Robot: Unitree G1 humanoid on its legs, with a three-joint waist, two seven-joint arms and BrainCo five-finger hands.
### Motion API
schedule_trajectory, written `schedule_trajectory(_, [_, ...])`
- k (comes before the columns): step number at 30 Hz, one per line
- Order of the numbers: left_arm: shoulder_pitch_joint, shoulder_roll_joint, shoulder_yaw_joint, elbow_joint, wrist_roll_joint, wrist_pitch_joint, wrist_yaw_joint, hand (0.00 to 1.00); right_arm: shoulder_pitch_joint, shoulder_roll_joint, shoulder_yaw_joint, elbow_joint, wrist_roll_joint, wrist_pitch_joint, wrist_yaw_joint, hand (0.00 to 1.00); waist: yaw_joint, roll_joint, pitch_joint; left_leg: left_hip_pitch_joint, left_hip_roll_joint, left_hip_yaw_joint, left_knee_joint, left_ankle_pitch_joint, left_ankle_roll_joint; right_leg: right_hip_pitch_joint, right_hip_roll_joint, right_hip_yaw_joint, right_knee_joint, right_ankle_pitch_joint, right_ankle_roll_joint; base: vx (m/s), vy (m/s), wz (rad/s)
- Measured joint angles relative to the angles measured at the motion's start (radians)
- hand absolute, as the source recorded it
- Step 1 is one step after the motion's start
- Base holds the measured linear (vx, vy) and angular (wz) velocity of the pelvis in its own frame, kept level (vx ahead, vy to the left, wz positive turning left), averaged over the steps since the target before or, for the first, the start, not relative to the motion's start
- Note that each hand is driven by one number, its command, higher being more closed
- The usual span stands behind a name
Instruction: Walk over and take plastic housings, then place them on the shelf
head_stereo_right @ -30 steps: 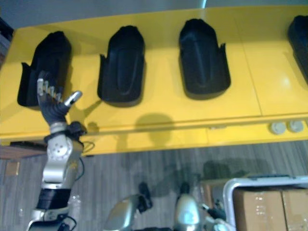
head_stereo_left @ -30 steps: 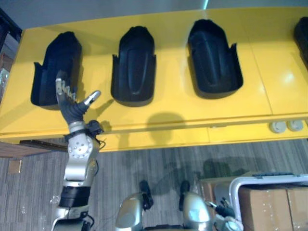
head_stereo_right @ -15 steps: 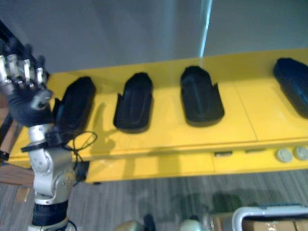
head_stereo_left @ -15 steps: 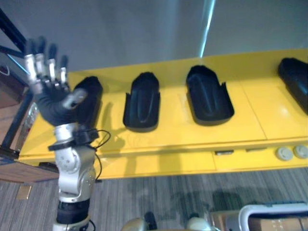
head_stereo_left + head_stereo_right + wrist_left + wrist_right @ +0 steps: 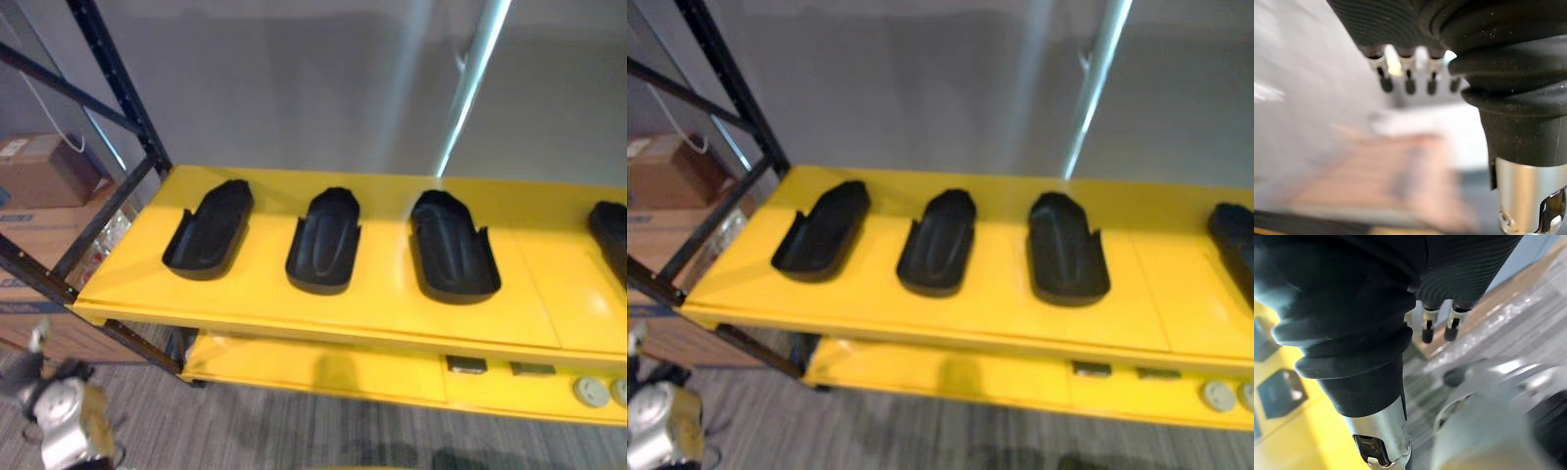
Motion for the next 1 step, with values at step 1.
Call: schedule_trajectory(1, [0.015, -0.010, 0.000, 0.096, -0.037, 0.028, -0.056, 0.00, -0.005, 0.000, -0.008, 0.009, 0.000, 0.001, 0.003, 0.00, 0.000, -0.005, -0.002, 0.010, -0.003, 0.000, -0.019, 0.012, -0.001, 0.001, -0.001, -0.008, 0.000, 0.000, 0.000, -0.05, -0.021, 0.00])
